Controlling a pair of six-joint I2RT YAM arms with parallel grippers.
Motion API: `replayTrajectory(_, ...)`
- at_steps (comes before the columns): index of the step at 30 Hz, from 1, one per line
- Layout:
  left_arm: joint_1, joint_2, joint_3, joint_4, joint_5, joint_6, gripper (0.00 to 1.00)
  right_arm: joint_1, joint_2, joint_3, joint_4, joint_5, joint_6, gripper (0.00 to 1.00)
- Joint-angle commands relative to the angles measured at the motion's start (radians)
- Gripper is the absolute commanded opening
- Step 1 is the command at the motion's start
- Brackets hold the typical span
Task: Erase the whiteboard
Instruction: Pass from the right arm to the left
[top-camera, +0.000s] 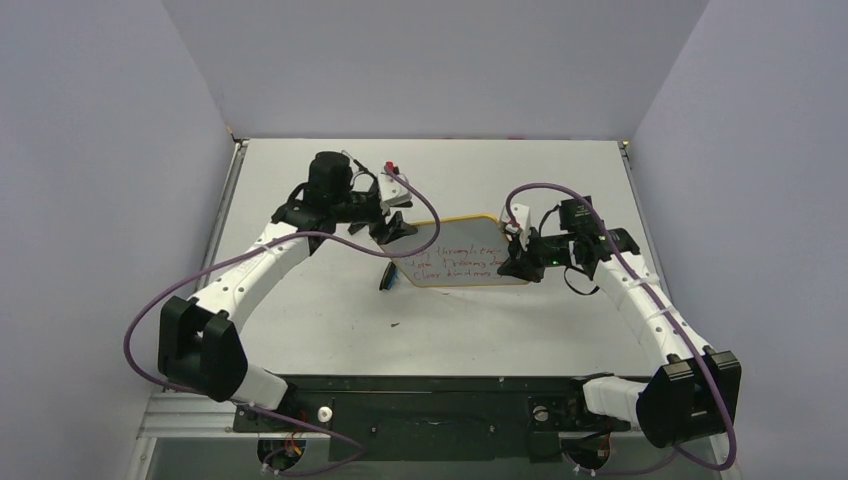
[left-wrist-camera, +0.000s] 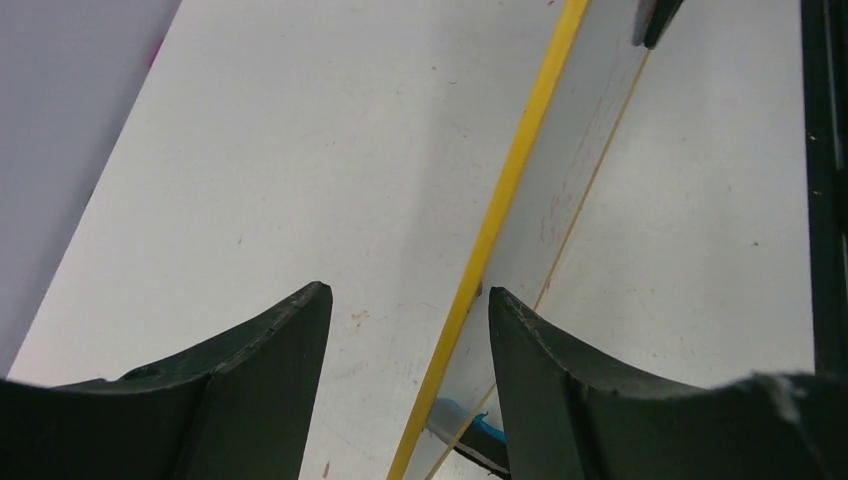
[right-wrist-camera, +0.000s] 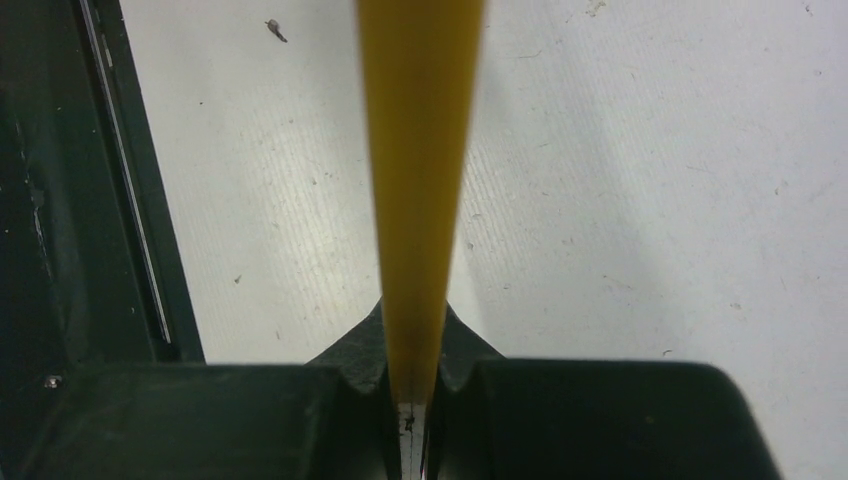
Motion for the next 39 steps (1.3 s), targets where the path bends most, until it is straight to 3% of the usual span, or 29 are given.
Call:
replayTrajectory(1, 0.010, 0.065, 0.083, -0.116, 0.214, 0.148, 0.55, 0.010, 0.018, 0.025, -0.118, 0.014, -0.063, 0.00)
replayTrajectory(5, 0.017, 0.129, 0.122, -0.191, 0.271, 0.189, 0.40, 0.010, 0.020, 0.036, -0.166, 0.012, -0.124, 0.00)
replayTrajectory(10, 0.017, 0.172, 0.166, -0.265, 0.303, 0.227, 0.00, 0.010, 0.027, 0.049, -0.180, 0.028, -0.139, 0.00)
replayTrajectory(14, 0.014, 0.175, 0.163, -0.249, 0.307, 0.221, 0.00, 0.007, 0.039, 0.064, -0.180, 0.035, -0.126, 0.01)
replayTrajectory(19, 0.001, 0.192, 0.201, -0.248, 0.310, 0.193, 0.00, 0.009, 0.073, 0.127, -0.192, 0.036, -0.090, 0.34)
replayTrajectory(23, -0.010, 0.239, 0.268, -0.332, 0.315, 0.230, 0.00, 0.010, 0.108, 0.184, -0.222, 0.020, -0.103, 0.47)
replayTrajectory(39, -0.016, 0.280, 0.270, -0.426, 0.348, 0.326, 0.00, -0.023, 0.249, 0.417, -0.233, -0.126, -0.103, 0.46)
